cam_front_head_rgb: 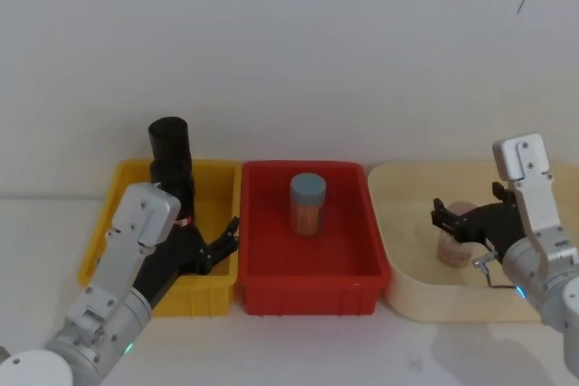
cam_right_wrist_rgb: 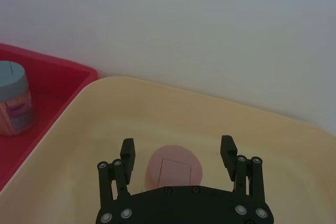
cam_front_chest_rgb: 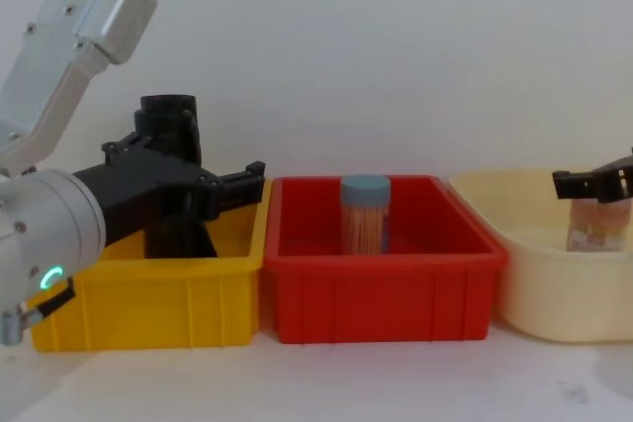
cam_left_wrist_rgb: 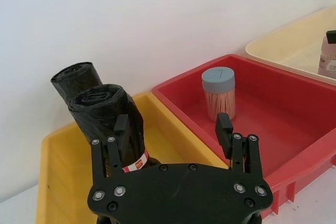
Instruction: Pick up the garbage bag with the one hand and transfer it to the other hand.
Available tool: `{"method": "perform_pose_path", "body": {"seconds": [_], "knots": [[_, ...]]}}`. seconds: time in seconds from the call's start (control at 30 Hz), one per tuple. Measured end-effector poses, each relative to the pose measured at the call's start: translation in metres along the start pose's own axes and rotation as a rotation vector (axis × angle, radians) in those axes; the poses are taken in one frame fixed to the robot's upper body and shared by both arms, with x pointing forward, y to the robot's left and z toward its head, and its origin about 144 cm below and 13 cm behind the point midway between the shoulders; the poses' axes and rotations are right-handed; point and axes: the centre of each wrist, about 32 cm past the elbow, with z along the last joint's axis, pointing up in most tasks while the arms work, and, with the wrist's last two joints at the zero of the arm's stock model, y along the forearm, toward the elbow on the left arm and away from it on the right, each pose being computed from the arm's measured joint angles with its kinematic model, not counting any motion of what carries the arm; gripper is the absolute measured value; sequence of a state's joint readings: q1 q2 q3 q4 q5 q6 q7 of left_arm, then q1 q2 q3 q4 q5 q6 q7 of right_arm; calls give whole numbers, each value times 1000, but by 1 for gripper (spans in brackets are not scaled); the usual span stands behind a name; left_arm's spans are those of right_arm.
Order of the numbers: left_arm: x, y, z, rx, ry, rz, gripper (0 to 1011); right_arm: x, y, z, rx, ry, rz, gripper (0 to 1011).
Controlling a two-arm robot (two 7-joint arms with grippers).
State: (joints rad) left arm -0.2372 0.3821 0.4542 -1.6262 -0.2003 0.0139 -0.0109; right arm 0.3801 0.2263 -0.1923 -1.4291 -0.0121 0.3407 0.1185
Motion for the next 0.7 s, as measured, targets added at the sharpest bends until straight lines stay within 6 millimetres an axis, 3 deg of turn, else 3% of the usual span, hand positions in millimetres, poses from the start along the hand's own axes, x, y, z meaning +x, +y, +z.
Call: {"method": "perform_pose_path", "body": {"seconds": [0.47, 0.7], "knots": [[10, -5, 15, -23, 17, -62, 1000, 0, 0, -2, -8, -1, -2, 1000], [15, 4, 29, -19, 55, -103, 1001, 0, 0, -3, -10, -2, -2, 1000]]}}
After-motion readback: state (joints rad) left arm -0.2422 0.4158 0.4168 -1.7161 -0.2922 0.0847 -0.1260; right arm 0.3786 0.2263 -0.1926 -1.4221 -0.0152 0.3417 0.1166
